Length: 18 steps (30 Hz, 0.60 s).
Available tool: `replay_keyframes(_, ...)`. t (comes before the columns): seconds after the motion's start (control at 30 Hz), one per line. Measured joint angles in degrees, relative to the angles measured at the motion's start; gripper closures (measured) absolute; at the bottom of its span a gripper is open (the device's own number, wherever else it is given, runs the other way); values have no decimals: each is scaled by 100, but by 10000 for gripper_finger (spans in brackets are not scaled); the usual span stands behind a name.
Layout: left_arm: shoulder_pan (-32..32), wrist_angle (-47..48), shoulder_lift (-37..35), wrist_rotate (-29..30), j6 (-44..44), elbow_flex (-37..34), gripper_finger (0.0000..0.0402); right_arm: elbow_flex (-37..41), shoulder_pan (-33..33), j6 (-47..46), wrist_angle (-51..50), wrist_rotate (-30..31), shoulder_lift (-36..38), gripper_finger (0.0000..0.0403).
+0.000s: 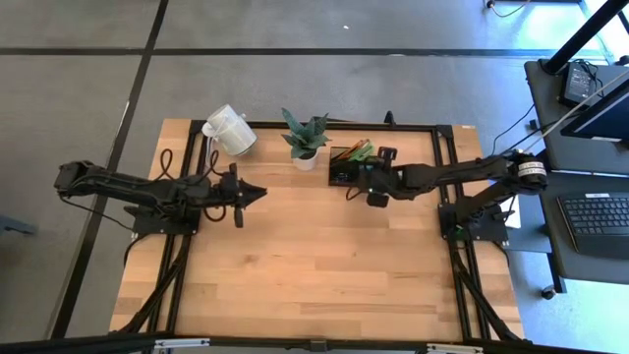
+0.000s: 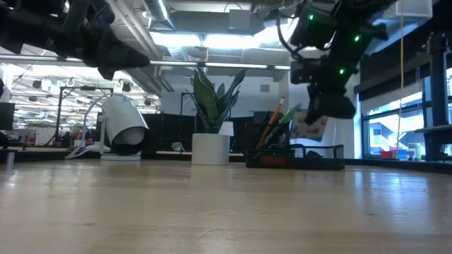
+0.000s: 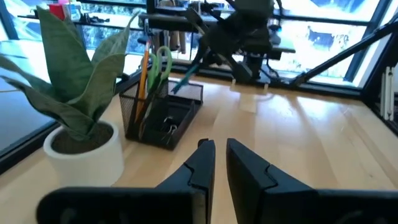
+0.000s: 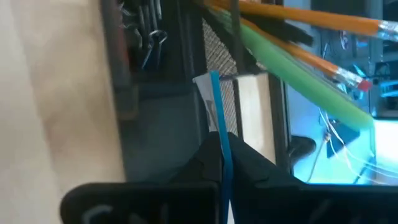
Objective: Pick and place office supplies into organizer
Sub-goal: Put the blue sticky notes into the desk organizer
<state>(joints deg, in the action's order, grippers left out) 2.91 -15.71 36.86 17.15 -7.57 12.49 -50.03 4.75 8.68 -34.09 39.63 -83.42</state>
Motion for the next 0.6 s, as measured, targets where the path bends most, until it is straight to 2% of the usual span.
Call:
replay_keyframes(0.2, -2, 230, 2, 1, -9, 0, 368, 271, 473, 421, 624, -72, 0, 396)
replay_keyframes(0.3, -2, 229, 2, 31, 19, 0, 369, 272, 619, 584, 727, -97, 0, 396)
replay_keyframes(0.43, -2, 241, 2, 108, 24, 0, 370, 272, 808, 629, 755, -470, -14, 396)
replay_keyframes(0.6, -2, 274, 2, 130, 23, 0, 369, 272, 909, 650, 782, -488, -150, 396)
